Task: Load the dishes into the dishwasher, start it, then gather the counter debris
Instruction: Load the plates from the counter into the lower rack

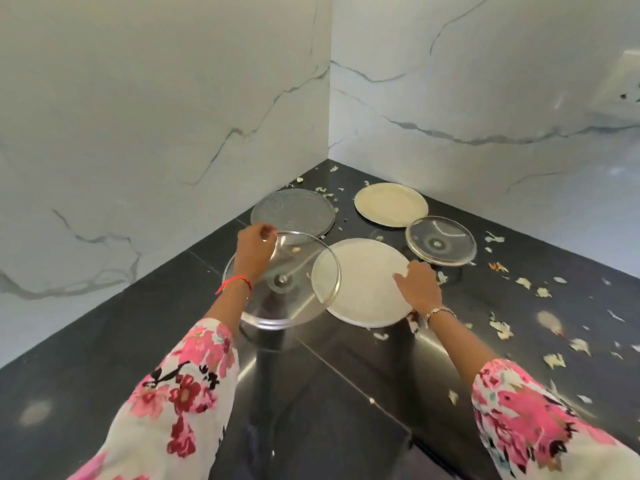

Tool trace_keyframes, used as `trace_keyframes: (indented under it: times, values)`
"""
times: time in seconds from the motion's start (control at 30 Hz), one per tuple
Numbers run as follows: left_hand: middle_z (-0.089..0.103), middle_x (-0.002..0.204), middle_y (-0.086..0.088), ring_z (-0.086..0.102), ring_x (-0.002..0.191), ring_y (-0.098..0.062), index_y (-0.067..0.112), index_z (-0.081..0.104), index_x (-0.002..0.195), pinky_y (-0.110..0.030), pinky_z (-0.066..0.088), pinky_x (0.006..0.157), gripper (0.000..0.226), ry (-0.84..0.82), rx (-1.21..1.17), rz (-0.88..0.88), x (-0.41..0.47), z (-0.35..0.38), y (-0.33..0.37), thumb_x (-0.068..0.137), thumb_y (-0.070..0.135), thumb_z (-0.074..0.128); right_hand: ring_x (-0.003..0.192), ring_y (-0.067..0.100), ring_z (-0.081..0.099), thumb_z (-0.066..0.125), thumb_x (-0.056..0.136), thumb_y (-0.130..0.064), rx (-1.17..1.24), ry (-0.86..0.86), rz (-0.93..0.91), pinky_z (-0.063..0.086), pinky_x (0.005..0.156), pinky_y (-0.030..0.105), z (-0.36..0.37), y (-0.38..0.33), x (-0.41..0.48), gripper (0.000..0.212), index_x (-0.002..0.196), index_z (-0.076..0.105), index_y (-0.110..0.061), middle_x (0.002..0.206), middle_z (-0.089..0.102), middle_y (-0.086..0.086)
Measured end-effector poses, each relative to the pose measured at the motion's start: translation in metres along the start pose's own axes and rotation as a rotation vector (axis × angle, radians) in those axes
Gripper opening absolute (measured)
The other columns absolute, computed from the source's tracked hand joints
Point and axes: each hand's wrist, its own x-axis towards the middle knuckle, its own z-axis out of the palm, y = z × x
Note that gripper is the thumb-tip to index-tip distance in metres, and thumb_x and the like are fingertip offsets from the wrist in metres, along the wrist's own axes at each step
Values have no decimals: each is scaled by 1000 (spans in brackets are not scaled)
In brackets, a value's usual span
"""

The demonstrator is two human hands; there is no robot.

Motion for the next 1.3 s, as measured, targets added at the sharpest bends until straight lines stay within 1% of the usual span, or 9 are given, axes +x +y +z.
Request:
trace_keyframes:
  times: [0.13,0.3,0.5,0.7,0.8,0.93,1.07,1.2,1.3]
  values:
    - [59,70,-22,56,75,-29,-5,64,73,-40,45,72,21,-112,76,-245,76,7,-34,72,15,66,121,36,42,49,93,-34,-100,43,32,35,99,41,20,-6,41,44,119,48,2,126,50,21]
    - [59,111,-32,57,105,-42,-18,55,105,-43,45,85,49,-246,205,-387,124,26,-66,78,19,72,120,34,44,55,90,-37,-191,94,168,35,100,43,37,-18,65,46,119,50,-2,125,52,17]
    - [61,103,-32,62,97,-41,-16,59,94,-43,50,78,32,-158,140,-460,137,37,-71,73,3,75,116,34,48,63,86,-31,-235,122,249,36,97,43,39,-23,74,43,116,54,-2,121,54,17]
    - [53,94,-19,60,97,-37,2,44,69,-21,48,34,21,-92,-304,-672,135,36,-62,83,-12,50,118,40,45,52,89,-6,-125,76,331,34,98,46,30,-17,73,26,113,53,0,123,51,23]
    - [57,100,-21,57,98,-36,-5,49,79,-22,54,52,13,-82,-394,-668,127,33,-45,90,-8,42,111,41,50,50,85,1,55,74,342,40,96,48,25,-6,68,20,104,55,3,114,56,24]
    - [50,129,-29,55,102,-37,-13,42,125,-49,45,87,31,-78,-470,-580,121,28,-22,96,-2,36,83,28,48,47,79,5,291,36,316,39,71,36,16,5,55,10,74,45,-3,89,52,18]
    - [56,114,-23,56,105,-36,-11,45,124,-45,48,81,31,-70,-459,-485,119,18,1,96,1,39,88,29,50,44,85,3,462,25,424,45,76,40,2,12,39,25,109,49,8,98,51,18]
    - [57,111,-20,57,108,-40,-9,49,121,-50,51,81,29,-46,-455,-421,117,11,15,94,1,43,102,28,51,41,91,0,619,19,529,45,82,36,-8,27,26,46,137,33,5,138,41,19]
    - [56,110,-20,58,104,-36,-4,53,110,-52,51,83,20,1,-491,-388,113,8,17,92,-2,43,88,24,50,42,91,-1,775,33,613,42,71,31,-12,43,17,45,135,34,4,123,47,20]
